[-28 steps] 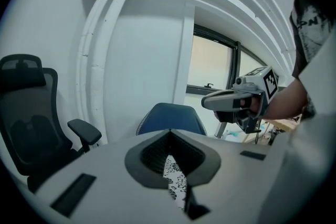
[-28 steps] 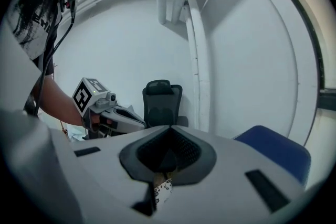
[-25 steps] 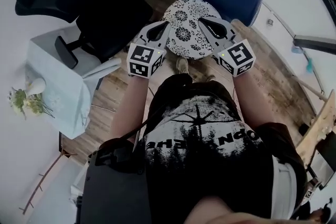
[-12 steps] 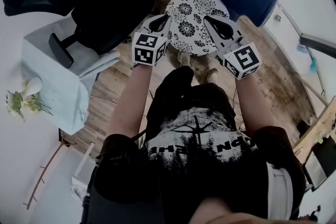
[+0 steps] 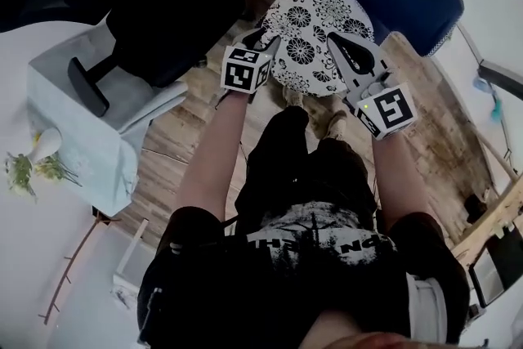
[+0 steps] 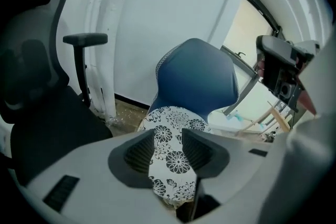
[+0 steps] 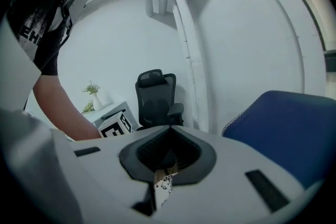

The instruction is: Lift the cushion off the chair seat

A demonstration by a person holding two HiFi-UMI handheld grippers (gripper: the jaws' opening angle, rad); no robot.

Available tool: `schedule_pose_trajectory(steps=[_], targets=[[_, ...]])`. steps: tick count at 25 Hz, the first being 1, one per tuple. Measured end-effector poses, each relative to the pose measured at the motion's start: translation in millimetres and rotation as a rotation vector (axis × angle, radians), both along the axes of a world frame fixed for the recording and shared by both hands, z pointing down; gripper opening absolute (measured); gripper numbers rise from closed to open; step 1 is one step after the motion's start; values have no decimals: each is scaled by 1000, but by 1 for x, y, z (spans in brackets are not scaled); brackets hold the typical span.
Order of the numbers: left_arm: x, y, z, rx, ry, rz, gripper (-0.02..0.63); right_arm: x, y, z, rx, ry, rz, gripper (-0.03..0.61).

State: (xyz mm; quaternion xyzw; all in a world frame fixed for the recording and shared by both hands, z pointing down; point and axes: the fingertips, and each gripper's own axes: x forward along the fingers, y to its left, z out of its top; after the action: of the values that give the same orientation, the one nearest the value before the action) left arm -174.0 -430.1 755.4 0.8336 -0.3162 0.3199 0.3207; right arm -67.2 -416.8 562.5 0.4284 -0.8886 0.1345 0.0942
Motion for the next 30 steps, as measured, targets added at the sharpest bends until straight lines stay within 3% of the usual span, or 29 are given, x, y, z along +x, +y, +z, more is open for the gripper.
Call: schedule_pose_trajectory(steps=[5,11,17,25,27,30], targets=[[-5,-10,50,-57,-20,-9,182,-14,4,33,-34,5,-46,18],[-20,-18,117,-84,-152,53,189,-23,8,70,-76,-14,-46,18],[-22,-22,180,-186,-167,20,189,-19,11,97,-132,-40,-55,18],[-18,-23,210,-209,-195,74,185,3,24,125,-241,-71,4,18],[-17,-23,211,-193,-208,105,156,4,25,129,-246,-77,11,18],[-14,-21,209,-171,-205,121,56,4,26,132,-263,-100,24,18]])
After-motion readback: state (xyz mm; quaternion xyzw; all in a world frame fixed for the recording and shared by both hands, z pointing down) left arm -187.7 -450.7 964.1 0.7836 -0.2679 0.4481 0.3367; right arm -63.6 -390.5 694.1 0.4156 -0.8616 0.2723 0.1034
